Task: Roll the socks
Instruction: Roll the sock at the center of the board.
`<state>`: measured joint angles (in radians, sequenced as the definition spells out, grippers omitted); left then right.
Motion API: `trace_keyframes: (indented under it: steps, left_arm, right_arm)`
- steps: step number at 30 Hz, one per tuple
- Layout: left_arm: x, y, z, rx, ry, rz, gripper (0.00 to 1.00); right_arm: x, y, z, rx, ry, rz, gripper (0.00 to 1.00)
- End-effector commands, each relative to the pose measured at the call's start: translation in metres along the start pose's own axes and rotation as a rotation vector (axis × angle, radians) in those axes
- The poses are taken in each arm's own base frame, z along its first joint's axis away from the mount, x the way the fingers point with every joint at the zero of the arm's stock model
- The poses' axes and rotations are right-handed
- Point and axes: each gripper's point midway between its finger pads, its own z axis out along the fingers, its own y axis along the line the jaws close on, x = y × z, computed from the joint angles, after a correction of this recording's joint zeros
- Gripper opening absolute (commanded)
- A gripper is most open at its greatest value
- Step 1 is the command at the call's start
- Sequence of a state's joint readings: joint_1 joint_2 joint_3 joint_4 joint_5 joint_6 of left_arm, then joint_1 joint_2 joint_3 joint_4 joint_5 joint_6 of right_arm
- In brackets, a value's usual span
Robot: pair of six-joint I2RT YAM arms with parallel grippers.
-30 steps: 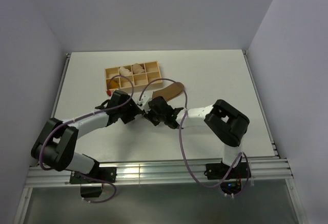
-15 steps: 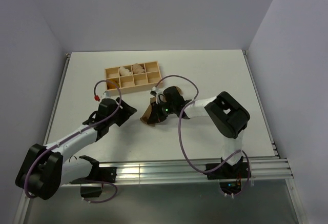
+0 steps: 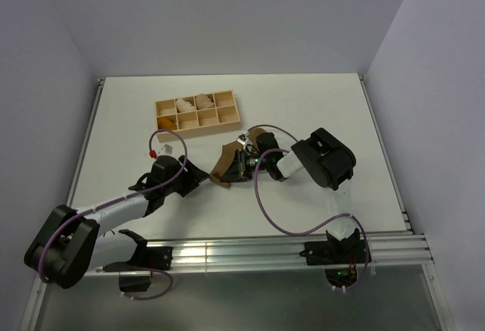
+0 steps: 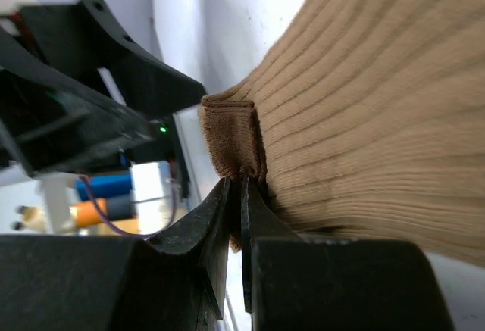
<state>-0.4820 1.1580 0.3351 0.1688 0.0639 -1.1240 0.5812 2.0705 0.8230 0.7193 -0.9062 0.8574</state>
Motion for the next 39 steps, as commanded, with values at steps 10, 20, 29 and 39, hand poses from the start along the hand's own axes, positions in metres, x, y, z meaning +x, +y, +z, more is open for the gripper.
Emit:
trace_keyframes:
  steps: [10, 20, 29, 39]
  left_arm:
    - [0.019, -0.019, 0.028, 0.038, 0.045, 0.017, 0.61]
    - [0.019, -0.006, 0.040, -0.018, 0.029, 0.010, 0.50]
    - [0.021, 0.000, 0.048, -0.049, 0.035, 0.010, 0.43]
    - [0.022, 0.005, 0.049, -0.095, 0.057, 0.035, 0.13]
  right_arm:
    - [-0.007, -0.007, -0.004, -0.072, -0.051, 0.202, 0.00]
    - [-0.008, -0.008, -0.005, -0.075, -0.053, 0.223, 0.00]
    - [-0.004, -0.021, -0.003, -0.014, -0.036, 0.226, 0.00]
    - [-0.016, -0.023, -0.020, 0.177, -0.079, 0.031, 0.28]
